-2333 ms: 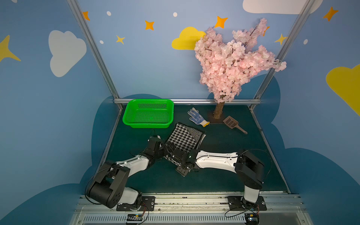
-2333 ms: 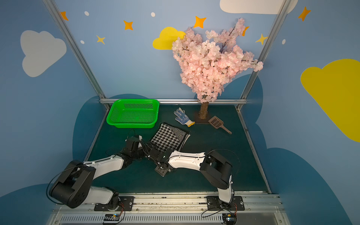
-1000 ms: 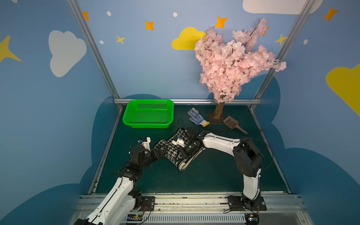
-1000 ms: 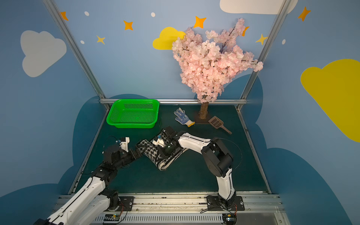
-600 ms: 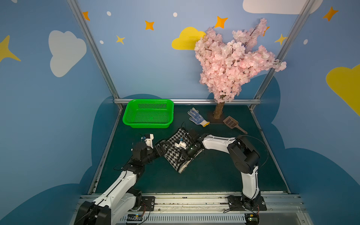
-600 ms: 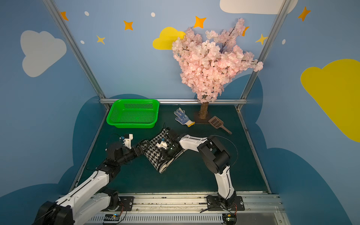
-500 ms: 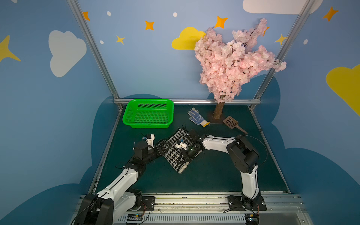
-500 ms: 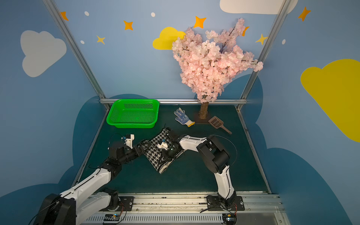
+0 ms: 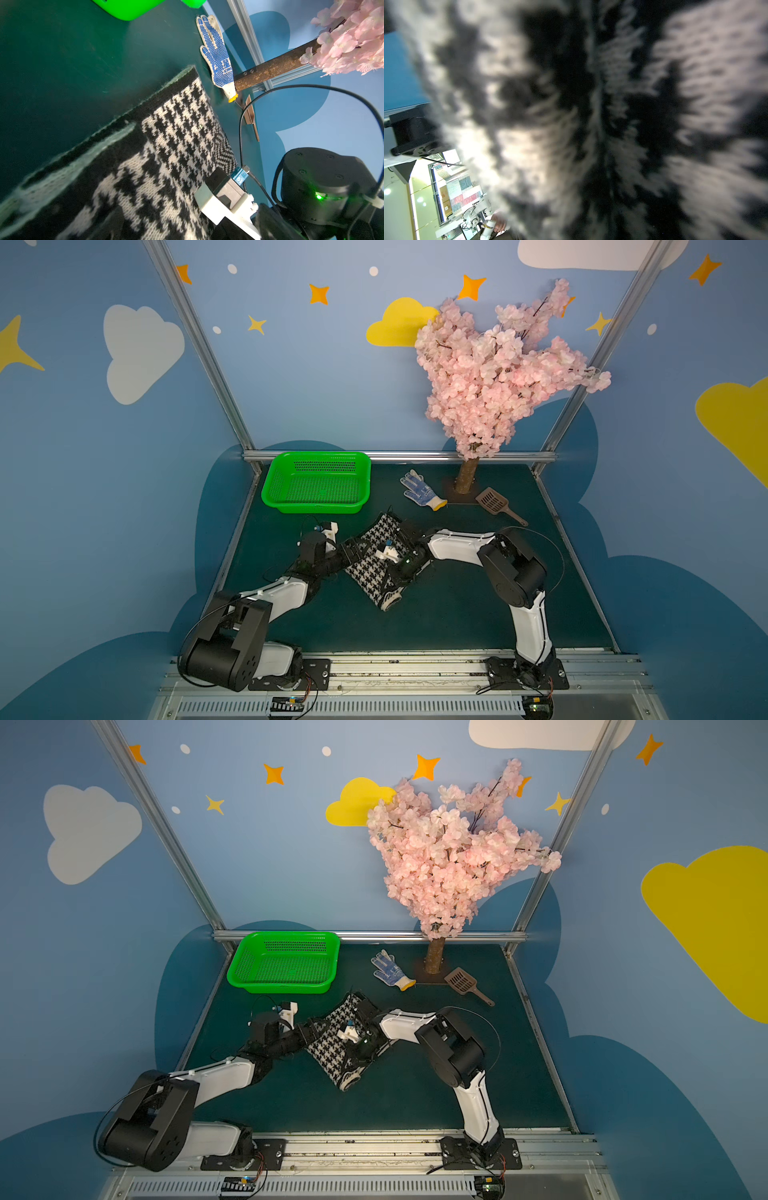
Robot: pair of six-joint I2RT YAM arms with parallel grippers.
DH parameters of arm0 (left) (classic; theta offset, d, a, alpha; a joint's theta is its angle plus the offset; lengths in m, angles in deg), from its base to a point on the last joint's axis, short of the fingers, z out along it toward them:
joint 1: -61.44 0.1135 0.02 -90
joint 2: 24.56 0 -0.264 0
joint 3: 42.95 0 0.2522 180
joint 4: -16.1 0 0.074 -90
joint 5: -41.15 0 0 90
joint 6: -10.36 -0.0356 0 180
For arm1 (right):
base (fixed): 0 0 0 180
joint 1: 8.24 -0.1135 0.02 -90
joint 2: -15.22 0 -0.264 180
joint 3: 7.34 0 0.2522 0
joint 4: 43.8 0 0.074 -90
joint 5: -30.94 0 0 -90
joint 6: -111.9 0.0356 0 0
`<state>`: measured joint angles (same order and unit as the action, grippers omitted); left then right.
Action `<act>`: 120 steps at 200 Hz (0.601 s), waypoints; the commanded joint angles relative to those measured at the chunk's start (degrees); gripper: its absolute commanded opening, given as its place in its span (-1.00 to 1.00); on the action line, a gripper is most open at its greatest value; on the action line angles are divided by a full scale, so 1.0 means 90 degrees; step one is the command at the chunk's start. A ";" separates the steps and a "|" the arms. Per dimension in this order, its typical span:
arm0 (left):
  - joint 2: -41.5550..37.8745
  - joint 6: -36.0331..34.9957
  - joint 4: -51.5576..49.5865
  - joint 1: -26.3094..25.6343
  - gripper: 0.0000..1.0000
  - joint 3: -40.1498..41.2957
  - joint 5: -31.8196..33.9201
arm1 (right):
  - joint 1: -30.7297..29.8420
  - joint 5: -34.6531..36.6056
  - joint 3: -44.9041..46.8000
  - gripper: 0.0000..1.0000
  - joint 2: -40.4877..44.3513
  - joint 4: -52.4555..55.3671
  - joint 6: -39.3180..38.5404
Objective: Roll up the scarf and place it into the basket
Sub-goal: Roll the scarf at the center of the board.
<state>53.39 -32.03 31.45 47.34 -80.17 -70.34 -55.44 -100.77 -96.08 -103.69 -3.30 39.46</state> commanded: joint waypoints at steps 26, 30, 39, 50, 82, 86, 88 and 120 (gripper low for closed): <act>-0.0285 -0.0242 -0.0925 -0.0021 1.00 0.0006 0.0858 | -0.0176 0.1615 0.0020 -0.26 0.0452 0.0466 -0.0350; -0.0261 -0.0228 -0.0991 -0.0017 1.00 0.0007 0.0959 | -0.0198 0.1773 -0.0006 -0.21 0.0534 0.0508 -0.0341; -0.0190 -0.0179 -0.0998 -0.0024 1.00 0.0036 0.1105 | -0.0271 0.2126 -0.0084 -0.11 0.0698 0.0654 -0.0323; -0.0041 -0.0032 -0.0833 -0.0023 1.00 0.0127 0.1136 | -0.0389 0.2749 -0.0268 -0.02 0.0835 0.0974 -0.0285; 0.0630 0.0338 -0.0287 -0.0044 1.00 0.0180 0.0965 | -0.0953 0.4698 -0.0795 0.19 0.0927 0.1849 -0.0108; 0.0714 0.0381 -0.0240 -0.0052 1.00 0.0190 0.0955 | -0.1013 0.4835 -0.0828 0.19 0.0935 0.1881 -0.0083; 0.0760 0.0402 -0.0195 -0.0048 1.00 0.0186 0.0949 | -0.1049 0.4885 -0.0834 0.20 0.0937 0.1889 -0.0073; 0.1328 0.0779 0.0254 -0.0083 1.00 0.0212 0.0692 | -0.1486 0.6011 -0.0830 0.23 0.1132 0.1954 -0.0008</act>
<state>60.58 -28.71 36.21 46.96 -79.76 -63.04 -66.41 -59.64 -103.03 -96.57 9.75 38.65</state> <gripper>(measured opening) 0.998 0.612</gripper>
